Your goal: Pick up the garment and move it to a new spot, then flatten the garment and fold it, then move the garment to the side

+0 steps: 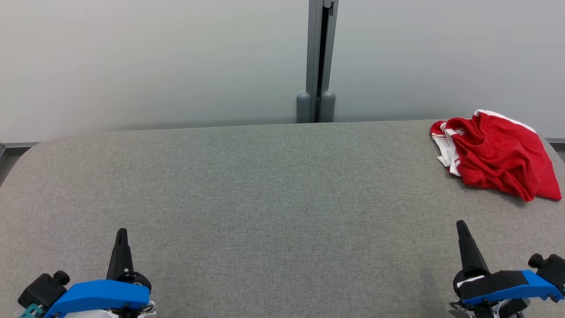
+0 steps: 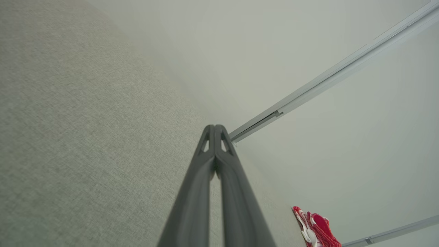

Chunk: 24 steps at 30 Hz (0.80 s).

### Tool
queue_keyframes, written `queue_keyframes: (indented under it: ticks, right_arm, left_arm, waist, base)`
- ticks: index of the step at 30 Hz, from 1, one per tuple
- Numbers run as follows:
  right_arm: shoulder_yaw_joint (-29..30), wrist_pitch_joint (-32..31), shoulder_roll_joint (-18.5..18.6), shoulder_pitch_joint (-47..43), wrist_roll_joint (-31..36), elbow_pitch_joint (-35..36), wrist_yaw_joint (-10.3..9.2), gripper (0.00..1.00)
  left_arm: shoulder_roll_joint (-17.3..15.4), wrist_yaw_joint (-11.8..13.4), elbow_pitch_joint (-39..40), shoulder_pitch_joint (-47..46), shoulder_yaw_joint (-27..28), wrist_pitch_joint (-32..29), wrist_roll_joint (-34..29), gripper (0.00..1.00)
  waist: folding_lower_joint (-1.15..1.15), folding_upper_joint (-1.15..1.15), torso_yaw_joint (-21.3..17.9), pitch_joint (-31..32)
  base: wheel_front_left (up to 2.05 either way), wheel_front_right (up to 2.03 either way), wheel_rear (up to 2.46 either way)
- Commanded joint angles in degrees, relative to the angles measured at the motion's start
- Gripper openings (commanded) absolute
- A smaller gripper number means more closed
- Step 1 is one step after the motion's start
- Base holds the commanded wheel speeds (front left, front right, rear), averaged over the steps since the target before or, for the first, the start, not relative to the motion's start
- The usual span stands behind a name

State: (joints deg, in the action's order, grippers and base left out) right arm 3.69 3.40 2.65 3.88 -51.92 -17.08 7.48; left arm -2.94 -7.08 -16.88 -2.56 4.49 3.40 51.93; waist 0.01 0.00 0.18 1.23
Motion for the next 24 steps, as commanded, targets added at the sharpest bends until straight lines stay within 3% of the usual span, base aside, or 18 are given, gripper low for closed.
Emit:
queue_keyframes:
  ticks: [1, 24]
  right_arm:
    - [0.24, -0.51, 0.25, 1.56, -2.02, 1.04, 0.02, 0.00]
    - [1.31, -4.15, 0.29, 2.07, -16.72, 1.90, 0.02, 0.00]
  left_arm:
    - [-0.09, -0.30, 0.83, -1.61, 0.19, -0.50, 1.95, 0.00]
    - [-0.03, -0.43, 1.69, -2.60, 1.02, -4.20, 16.62, 0.00]
  waist:
    - [-0.01, 0.00, 0.00, -0.03]
    - [-0.01, 0.00, -0.05, -0.45]
  base:
    - [0.00, 0.00, 0.00]
    - [0.00, 0.00, 0.00]
